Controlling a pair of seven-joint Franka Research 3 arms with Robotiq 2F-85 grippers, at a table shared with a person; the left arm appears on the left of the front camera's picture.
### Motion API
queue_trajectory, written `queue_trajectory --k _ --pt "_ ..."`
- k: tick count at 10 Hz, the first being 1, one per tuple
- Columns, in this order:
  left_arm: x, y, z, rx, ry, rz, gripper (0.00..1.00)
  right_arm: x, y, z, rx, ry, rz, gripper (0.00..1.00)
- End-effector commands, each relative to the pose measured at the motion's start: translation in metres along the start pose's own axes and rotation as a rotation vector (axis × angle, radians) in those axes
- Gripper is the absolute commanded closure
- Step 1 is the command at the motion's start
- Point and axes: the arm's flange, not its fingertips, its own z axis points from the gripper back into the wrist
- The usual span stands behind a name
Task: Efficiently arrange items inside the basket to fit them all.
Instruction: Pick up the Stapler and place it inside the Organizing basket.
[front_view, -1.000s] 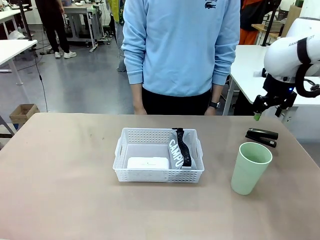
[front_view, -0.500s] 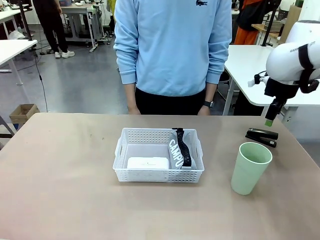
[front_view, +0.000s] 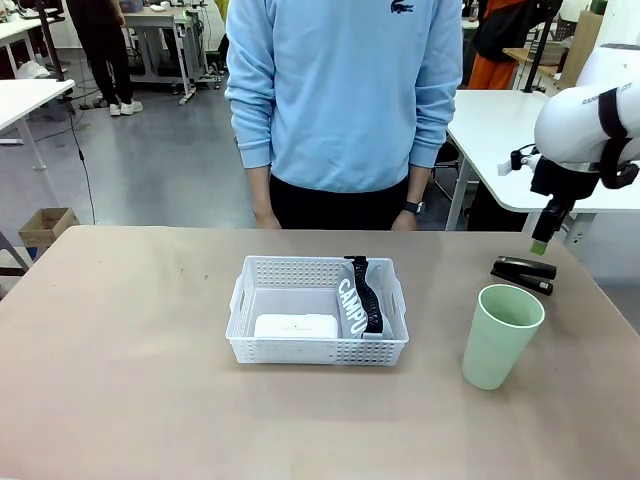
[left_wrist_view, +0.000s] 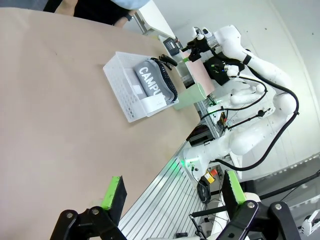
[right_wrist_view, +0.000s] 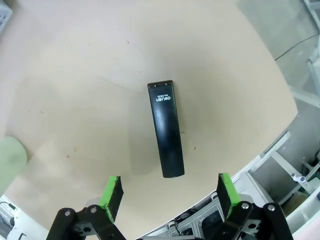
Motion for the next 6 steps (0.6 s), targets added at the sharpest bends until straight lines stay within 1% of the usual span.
queue_trajectory --k 1,4,6 --pt "0.0 -0.004 0.0 -0.015 -0.01 0.0 0.0 0.003 -0.006 0.0 -0.027 0.005 0.057 0.0" --pt "0.0 -0.004 0.0 -0.015 -0.01 0.0 0.0 0.01 -0.011 -0.037 0.037 -0.019 0.206 0.0" --pt "0.0 -0.004 0.0 -0.015 -0.01 0.0 0.0 0.014 -0.014 -0.055 0.07 -0.021 0.23 0.0"
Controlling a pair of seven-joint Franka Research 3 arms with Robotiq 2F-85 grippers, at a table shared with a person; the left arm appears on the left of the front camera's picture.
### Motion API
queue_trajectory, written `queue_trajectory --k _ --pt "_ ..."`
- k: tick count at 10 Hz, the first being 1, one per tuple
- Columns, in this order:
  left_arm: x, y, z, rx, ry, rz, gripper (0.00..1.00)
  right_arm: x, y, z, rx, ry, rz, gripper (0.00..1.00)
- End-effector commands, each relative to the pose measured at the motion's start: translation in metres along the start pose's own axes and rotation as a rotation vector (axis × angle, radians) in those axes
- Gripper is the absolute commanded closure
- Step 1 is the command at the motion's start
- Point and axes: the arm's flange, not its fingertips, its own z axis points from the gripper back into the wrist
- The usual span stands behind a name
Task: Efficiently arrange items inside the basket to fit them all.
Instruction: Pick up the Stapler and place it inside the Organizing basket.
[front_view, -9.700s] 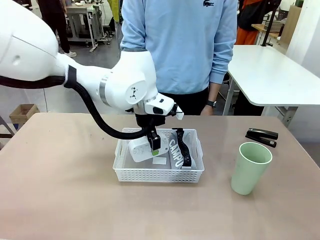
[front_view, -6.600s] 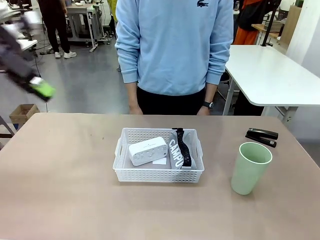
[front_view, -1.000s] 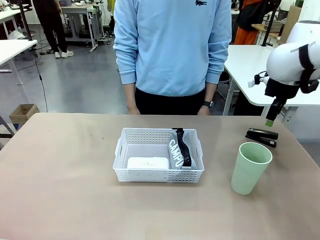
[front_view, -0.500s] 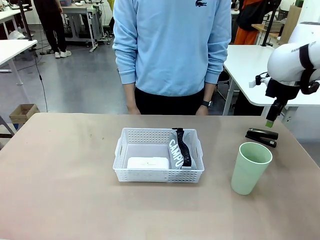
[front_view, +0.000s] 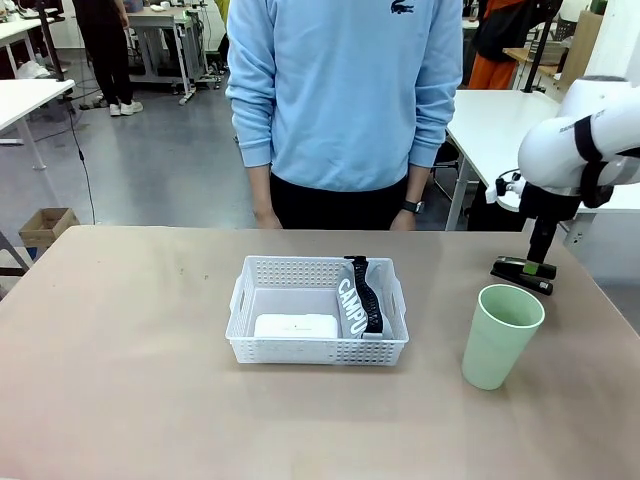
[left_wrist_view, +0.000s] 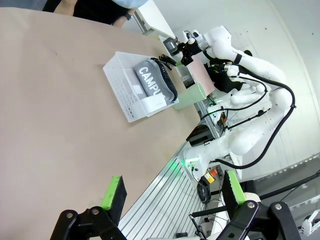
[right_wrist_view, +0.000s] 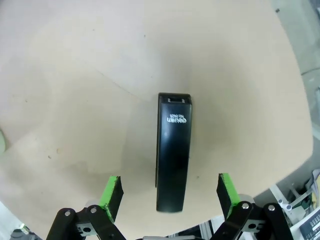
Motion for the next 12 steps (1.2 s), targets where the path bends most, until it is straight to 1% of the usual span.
queue_trajectory --k 1,5,7,10,12 --pt "0.0 -0.004 0.0 -0.015 -0.01 0.0 0.0 0.003 -0.011 -0.007 0.026 -0.042 0.026 0.0" --pt "0.0 -0.004 0.0 -0.015 -0.01 0.0 0.0 0.008 -0.009 -0.029 0.059 -0.03 0.051 0.0" --pt "0.0 -0.004 0.0 -0.015 -0.01 0.0 0.0 0.01 -0.009 -0.033 0.06 -0.014 0.045 0.0" --pt "0.0 -0.004 0.0 -0.015 -0.01 0.0 0.0 0.012 -0.009 -0.035 0.063 -0.018 0.066 0.0" --pt "0.0 -0.004 0.0 -0.015 -0.01 0.0 0.0 0.012 -0.009 -0.034 0.06 0.003 0.066 0.0"
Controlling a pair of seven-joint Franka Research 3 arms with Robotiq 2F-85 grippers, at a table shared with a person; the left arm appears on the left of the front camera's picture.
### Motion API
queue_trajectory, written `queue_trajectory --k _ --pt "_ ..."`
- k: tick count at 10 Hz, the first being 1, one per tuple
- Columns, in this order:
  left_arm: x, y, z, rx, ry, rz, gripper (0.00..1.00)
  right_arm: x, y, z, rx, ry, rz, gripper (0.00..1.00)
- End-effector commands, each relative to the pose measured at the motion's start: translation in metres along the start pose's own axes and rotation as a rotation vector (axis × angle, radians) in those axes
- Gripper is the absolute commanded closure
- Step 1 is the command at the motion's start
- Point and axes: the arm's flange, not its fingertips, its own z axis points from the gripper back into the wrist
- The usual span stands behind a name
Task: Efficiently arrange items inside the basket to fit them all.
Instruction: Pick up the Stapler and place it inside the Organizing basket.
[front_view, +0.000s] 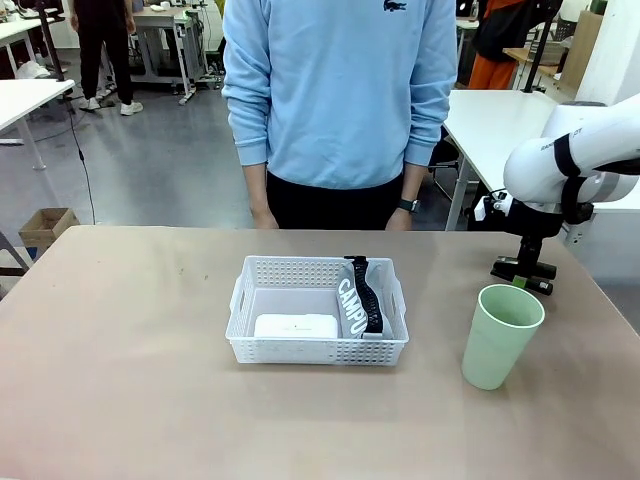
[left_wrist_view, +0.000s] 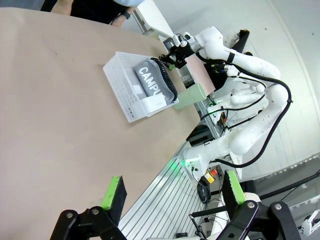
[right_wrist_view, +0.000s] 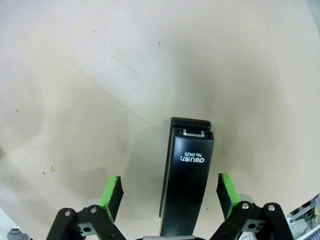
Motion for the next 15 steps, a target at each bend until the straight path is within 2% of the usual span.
queue_trajectory --k 1,2,3,4,5,6,13,15 --pt "0.0 -0.004 0.0 -0.015 -0.01 0.0 0.0 0.0 -0.008 0.002 0.004 0.007 0.03 0.0" --pt "0.0 -0.004 0.0 -0.015 -0.01 0.0 0.0 0.0 -0.009 0.002 -0.011 0.014 0.024 0.6" --pt "0.0 -0.004 0.0 -0.015 -0.01 0.0 0.0 0.001 -0.008 0.002 -0.012 0.017 0.031 0.6" --pt "0.0 -0.004 0.0 -0.015 -0.01 0.0 0.0 0.001 -0.007 0.001 -0.01 0.014 0.034 1.0" --pt "0.0 -0.004 0.0 -0.015 -0.01 0.0 0.0 0.0 -0.007 -0.001 -0.006 0.019 0.035 0.64" --pt "0.0 -0.004 0.0 -0.015 -0.01 0.0 0.0 -0.001 -0.007 -0.004 0.0 0.021 0.035 1.0" --pt "0.0 -0.004 0.0 -0.015 -0.01 0.0 0.0 -0.001 -0.005 -0.003 -0.001 0.024 0.031 1.0" --pt "0.0 -0.004 0.0 -0.015 -0.01 0.0 0.0 -0.009 0.0 0.013 0.002 -0.001 -0.014 1.0"
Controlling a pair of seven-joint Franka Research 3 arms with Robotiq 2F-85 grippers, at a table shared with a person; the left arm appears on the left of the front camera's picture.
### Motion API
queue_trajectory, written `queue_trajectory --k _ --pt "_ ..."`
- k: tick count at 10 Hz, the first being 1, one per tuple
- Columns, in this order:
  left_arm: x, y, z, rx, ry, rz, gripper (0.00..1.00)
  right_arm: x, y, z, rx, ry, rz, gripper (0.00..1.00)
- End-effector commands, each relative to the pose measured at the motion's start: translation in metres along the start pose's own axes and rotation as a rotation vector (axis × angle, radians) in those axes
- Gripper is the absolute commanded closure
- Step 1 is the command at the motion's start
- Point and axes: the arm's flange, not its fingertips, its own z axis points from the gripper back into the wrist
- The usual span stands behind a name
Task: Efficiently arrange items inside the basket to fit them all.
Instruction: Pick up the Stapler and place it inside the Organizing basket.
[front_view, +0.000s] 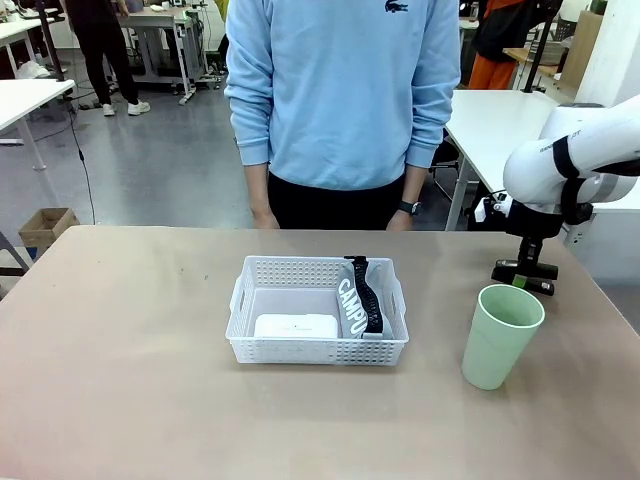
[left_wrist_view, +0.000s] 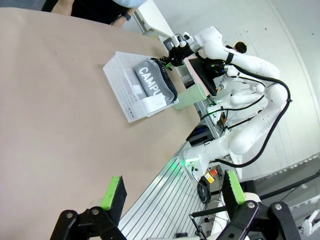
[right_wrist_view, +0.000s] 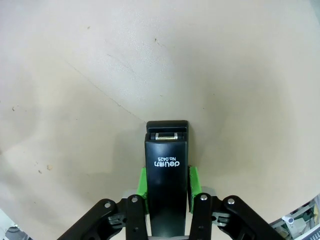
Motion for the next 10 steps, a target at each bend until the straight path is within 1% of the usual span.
queue_trajectory --k 1,3,4,5,6,7,8,10 --pt "0.0 -0.004 0.0 -0.015 -0.01 0.0 0.0 -0.022 0.017 0.048 -0.023 -0.014 -0.094 1.0" --pt "0.0 -0.004 0.0 -0.015 -0.01 0.0 0.0 -0.047 0.054 0.111 -0.014 -0.005 -0.148 1.0" --pt "0.0 -0.004 0.0 -0.015 -0.01 0.0 0.0 -0.058 0.069 0.135 -0.015 -0.015 -0.12 1.0" --pt "0.0 -0.004 0.0 -0.015 -0.01 0.0 0.0 -0.068 0.078 0.15 -0.029 -0.028 -0.167 1.0" --pt "0.0 -0.004 0.0 -0.015 -0.01 0.0 0.0 -0.074 0.081 0.154 -0.017 -0.051 -0.239 1.0" --pt "0.0 -0.004 0.0 -0.015 -0.01 0.0 0.0 -0.07 0.068 0.139 0.003 -0.031 -0.381 0.78" --pt "0.0 -0.004 0.0 -0.015 -0.01 0.0 0.0 -0.075 0.078 0.165 -0.026 -0.02 -0.166 0.78" --pt "0.0 -0.004 0.0 -0.015 -0.01 0.0 0.0 -0.075 0.078 0.165 -0.026 -0.02 -0.166 0.78"
